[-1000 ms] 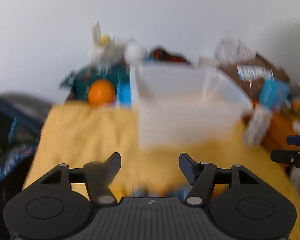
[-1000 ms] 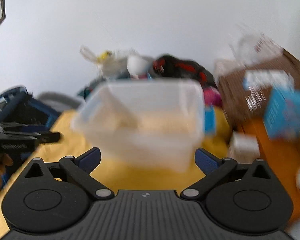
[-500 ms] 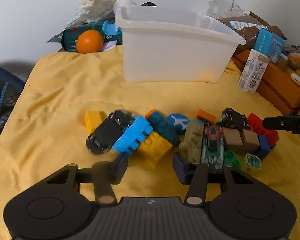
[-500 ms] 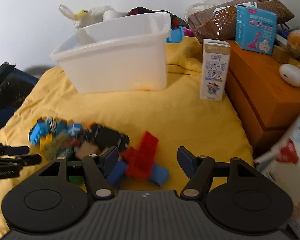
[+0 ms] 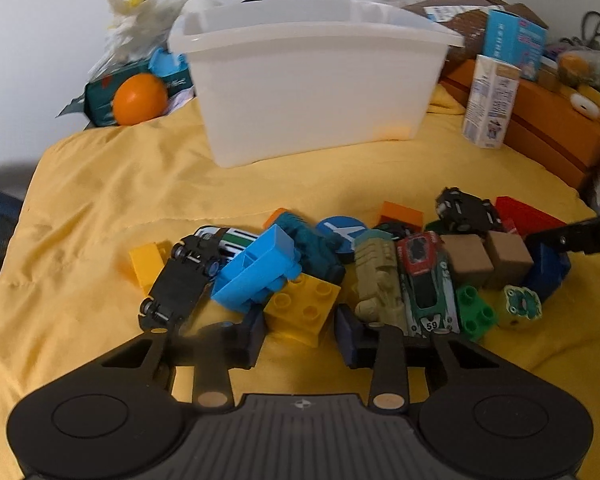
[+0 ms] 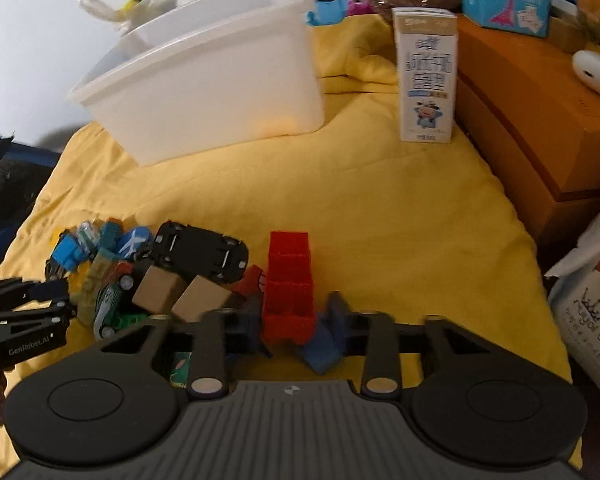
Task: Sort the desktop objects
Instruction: 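Grasp a small square yellow brick with the left tool while the right tool grasps stacked red bricks, then carry both bricks over the white bin and open both tools to release, then grasp the olive figure toy with the left tool while the right tool grasps a blue block, then carry both toys over the white bin and open both tools to drop them, then grasp the green-red race car with the left tool while the right tool grasps a blue block, then carry both toys over the white bin and open both tools to drop them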
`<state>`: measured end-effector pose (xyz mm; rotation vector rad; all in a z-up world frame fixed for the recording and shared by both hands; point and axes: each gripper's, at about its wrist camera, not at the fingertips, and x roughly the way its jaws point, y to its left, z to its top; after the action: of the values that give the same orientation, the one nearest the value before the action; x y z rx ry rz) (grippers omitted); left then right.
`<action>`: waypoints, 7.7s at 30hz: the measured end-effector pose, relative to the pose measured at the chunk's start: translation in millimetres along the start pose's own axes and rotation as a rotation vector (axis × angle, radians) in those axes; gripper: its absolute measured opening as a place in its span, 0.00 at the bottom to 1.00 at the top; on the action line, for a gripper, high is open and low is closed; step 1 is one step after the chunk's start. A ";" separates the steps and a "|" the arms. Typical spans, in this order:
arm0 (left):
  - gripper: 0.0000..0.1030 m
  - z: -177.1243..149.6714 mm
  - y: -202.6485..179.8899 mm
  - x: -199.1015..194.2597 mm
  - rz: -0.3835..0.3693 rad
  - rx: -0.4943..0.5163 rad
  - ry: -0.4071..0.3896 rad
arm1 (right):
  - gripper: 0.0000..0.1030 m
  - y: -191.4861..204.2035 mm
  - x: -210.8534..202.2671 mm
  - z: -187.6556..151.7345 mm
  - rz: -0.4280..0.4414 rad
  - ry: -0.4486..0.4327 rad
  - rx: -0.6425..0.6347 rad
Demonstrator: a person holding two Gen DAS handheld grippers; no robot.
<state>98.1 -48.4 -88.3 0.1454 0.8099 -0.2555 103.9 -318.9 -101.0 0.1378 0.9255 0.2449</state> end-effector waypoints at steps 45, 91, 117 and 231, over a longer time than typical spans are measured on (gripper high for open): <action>0.39 243.9 56.5 -49.0 -0.014 -0.116 -0.132 | 0.26 58.4 -68.3 212.1 0.078 -0.267 -0.184; 0.52 -3.1 -13.6 -28.6 -0.064 -0.089 0.009 | 0.60 48.5 -27.0 -28.8 0.047 -0.043 -0.326; 0.37 10.7 -12.2 -26.0 -0.100 -0.088 -0.020 | 0.34 41.1 -21.1 -24.5 0.060 -0.063 -0.361; 0.32 150.5 42.7 -72.4 -0.082 -0.158 -0.182 | 0.28 51.7 -76.0 101.4 0.131 -0.277 -0.222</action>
<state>166.9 -29.0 68.6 -0.0593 0.6528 -0.2765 133.8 -290.7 29.5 0.0260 0.6097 0.4369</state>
